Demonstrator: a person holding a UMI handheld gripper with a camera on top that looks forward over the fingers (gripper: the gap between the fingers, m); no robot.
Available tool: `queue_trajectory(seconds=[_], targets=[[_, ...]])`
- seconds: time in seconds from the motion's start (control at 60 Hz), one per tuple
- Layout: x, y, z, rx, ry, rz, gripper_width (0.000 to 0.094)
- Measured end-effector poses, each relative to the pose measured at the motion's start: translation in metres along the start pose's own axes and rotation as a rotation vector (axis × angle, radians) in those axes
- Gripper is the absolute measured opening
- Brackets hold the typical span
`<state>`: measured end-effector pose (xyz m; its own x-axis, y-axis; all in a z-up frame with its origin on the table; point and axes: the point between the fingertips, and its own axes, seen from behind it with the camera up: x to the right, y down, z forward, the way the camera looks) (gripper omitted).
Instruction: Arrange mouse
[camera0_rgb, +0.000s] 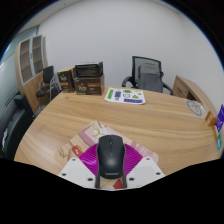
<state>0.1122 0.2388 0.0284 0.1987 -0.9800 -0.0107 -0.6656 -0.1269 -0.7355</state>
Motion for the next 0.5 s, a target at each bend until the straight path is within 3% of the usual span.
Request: queue_trajectory(seconds=[0.2, 0.333, 0.4, 0.467, 0.5], targets=[[-0.004, 0.036, 0.025, -0.058, 0.060, 0.032, 0.0344], [-0.003, 0.031, 0.026, -0.018, 0.097, 0.001, 0.0447], [-0.001, 0.032, 0.026, -0.020, 0.109, -0.009, 0.0553], [0.006, 0.030, 0.020, -0.021, 0.142, -0.020, 0.0881], [0.007, 0.030, 0.015, -0.028, 0.139, -0.019, 0.0836]])
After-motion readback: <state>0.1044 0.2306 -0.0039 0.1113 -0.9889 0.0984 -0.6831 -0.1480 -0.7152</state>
